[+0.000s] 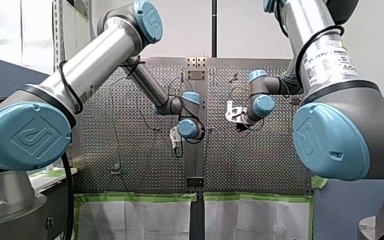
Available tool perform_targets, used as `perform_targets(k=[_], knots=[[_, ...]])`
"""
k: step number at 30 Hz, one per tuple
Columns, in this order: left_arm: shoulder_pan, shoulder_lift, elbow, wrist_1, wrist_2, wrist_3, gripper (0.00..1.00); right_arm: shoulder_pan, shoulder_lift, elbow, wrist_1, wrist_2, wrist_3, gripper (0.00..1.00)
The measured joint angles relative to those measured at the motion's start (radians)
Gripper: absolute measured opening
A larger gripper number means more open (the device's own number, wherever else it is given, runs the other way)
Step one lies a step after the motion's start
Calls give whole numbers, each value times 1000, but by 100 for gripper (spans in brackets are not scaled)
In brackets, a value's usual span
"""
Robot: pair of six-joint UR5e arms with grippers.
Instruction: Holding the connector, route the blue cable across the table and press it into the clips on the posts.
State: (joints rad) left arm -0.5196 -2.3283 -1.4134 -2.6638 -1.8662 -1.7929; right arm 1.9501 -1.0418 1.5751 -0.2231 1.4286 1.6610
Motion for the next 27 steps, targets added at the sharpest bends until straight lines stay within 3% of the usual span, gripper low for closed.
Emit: perform_targets(k=[7, 14, 16, 20, 22, 23, 24, 25, 26, 27], knots=[[10, -47, 60, -59, -16, 6, 1, -21, 14, -26, -1, -13, 2, 0], [14, -51, 117, -116, -58, 16, 1, -40, 55, -68, -8, -22, 4, 0], [11, -51, 136, -128, -65, 17, 7, -42, 71, -82, -10, -26, 4, 0], [6, -51, 159, -144, -69, 18, 7, -50, 92, -109, -12, -32, 4, 0], [5, -51, 163, -152, -70, 18, 22, -55, 95, -120, -13, -37, 4, 0], [4, -51, 163, -155, -70, 18, 22, -57, 96, -123, -13, -40, 5, 0], [3, -51, 164, -158, -70, 17, 29, -59, 97, -127, -13, -44, 5, 0], [2, -51, 164, -162, -70, 16, 42, -62, 98, -130, -13, -50, 5, 0], [1, -51, 165, -164, -70, 15, 42, -64, 99, -132, -13, -53, 5, 0], [0, -51, 165, -167, -70, 15, 53, -65, 99, -133, -13, -57, 5, 0]])
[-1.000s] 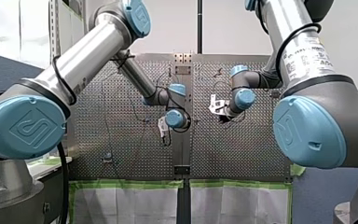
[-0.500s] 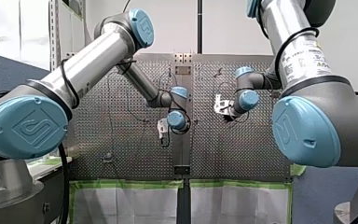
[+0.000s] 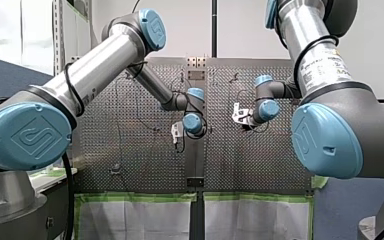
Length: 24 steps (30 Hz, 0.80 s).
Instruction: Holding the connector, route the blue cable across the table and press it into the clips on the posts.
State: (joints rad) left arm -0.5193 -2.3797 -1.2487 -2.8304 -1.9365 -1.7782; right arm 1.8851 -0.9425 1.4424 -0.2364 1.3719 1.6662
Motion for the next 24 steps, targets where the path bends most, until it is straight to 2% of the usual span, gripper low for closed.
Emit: perform_targets(k=[1, 2, 3, 4, 17, 24], knots=[[-1, 0, 0, -4, 0, 0, 69, -1, 1, -1, 0, -4, 0, 0], [-1, 0, 0, -9, 0, 0, 69, -2, 1, -2, 0, -5, 0, 0], [-2, 0, 0, -14, 0, 0, 89, -3, 1, -2, 0, -7, 1, 0], [-2, 0, 0, -22, 0, 1, 100, -3, 1, -2, 0, -8, 1, 0], [-10, 20, -11, -119, -15, 10, 100, -2, 2, -3, 4, -21, 0, 0], [-13, 74, -65, -84, 1, 13, 100, 0, 3, -3, 4, -22, 0, 0]])
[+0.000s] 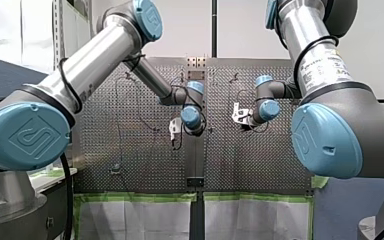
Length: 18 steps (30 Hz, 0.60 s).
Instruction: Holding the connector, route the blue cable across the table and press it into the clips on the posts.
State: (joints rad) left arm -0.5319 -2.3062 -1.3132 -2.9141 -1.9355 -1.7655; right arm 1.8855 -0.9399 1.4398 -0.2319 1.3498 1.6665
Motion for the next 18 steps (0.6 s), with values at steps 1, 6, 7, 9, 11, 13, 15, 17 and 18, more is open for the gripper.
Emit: perform_targets(k=[1, 6, 7, 9, 11, 13, 15, 17, 18], knots=[[-1, 10, -10, 9, 3, 3, 100, 0, 0, 0, 0, -1, 0, 0], [-9, 47, -47, 45, 8, 23, 100, 2, 0, 0, 1, -9, 0, 0], [-12, 57, -57, 55, 7, 26, 100, 2, 0, 0, 2, -10, 0, 0], [-17, 72, -72, 66, 7, 29, 100, 2, 0, 0, 4, -11, 0, 0], [-22, 82, -89, 69, 6, 31, 100, 2, 0, 0, 7, -12, 0, 0], [-27, 88, -107, 65, 5, 32, 100, 2, 0, 0, 9, -12, 0, 0], [-32, 92, -124, 60, 2, 33, 100, 2, 0, 0, 10, -12, 0, 0], [-38, 95, -143, 53, -1, 36, 100, 2, 0, 0, 10, -12, 0, 0], [-39, 95, -151, 50, -2, 37, 100, 2, 0, 0, 11, -12, 0, 0]])
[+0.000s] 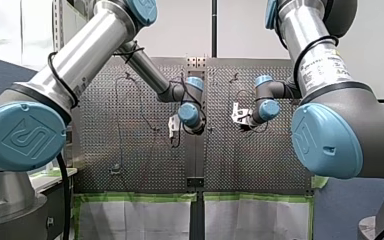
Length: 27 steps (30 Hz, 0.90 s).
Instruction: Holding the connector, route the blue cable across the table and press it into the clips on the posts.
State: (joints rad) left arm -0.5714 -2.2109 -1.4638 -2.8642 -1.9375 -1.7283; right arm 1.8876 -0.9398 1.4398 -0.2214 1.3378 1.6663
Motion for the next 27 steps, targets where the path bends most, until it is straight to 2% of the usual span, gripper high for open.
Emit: perform_targets(k=[8, 27], knots=[[-27, 7, -54, -13, 8, 11, 100, -1, 0, 0, 1, 0, 1, 0], [-92, 9, -59, 69, 1, -15, 100, -7, 0, 0, 2, -4, 1, 0]])
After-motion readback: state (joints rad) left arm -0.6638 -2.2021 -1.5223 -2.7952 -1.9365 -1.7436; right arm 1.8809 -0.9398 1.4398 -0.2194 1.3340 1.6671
